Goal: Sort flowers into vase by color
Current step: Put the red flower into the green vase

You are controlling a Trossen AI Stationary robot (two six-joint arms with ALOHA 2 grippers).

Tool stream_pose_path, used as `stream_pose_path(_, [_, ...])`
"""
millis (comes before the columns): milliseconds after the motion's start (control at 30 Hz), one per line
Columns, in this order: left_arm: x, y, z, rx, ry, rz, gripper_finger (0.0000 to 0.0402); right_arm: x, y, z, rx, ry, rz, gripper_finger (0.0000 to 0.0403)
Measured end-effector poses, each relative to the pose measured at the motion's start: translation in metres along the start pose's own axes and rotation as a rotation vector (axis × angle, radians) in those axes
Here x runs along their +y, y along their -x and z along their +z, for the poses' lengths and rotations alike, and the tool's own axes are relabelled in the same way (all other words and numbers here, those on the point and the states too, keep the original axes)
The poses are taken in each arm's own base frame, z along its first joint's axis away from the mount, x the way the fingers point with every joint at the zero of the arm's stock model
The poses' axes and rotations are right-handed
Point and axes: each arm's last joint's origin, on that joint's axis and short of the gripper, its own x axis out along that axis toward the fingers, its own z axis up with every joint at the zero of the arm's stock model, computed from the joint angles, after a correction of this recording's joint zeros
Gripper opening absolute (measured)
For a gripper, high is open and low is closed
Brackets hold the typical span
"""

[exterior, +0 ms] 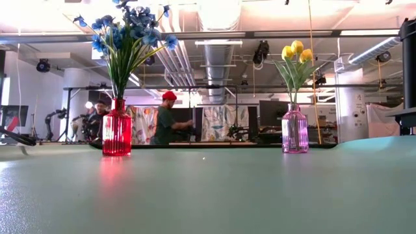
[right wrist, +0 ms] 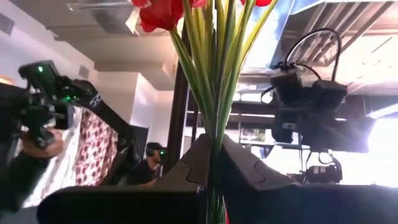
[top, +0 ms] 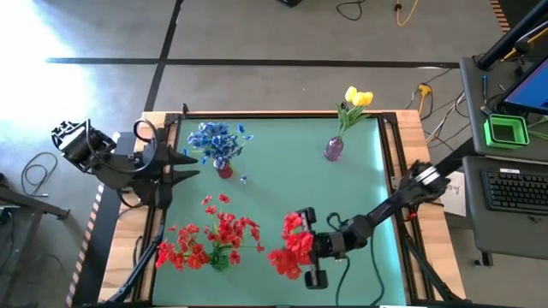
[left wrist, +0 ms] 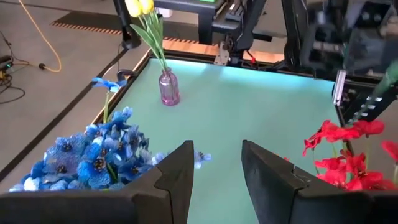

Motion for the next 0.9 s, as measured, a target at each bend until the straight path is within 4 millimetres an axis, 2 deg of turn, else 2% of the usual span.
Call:
stream_pose_path(433, [-0.003,-0.001,0.002,-0.015,0.012,-0.010,0.0123,0.033,-0.057,-0.057,-0.098,0.116,-0.045,0.0017])
stream_pose_path(700, [-0.004,-0.003,0.003,-0.015,-0.013,-0.010,0.0123,0.022,-0.081,-0.101,-0.149,0.050,-0.100,0.0017])
stream_pose_path(900, [-0.006,-0.006,0.001,-0.015,-0.049,-0.005,0.0123,0.014,-0.091,-0.125,-0.196,0.024,-0.107,0.0017])
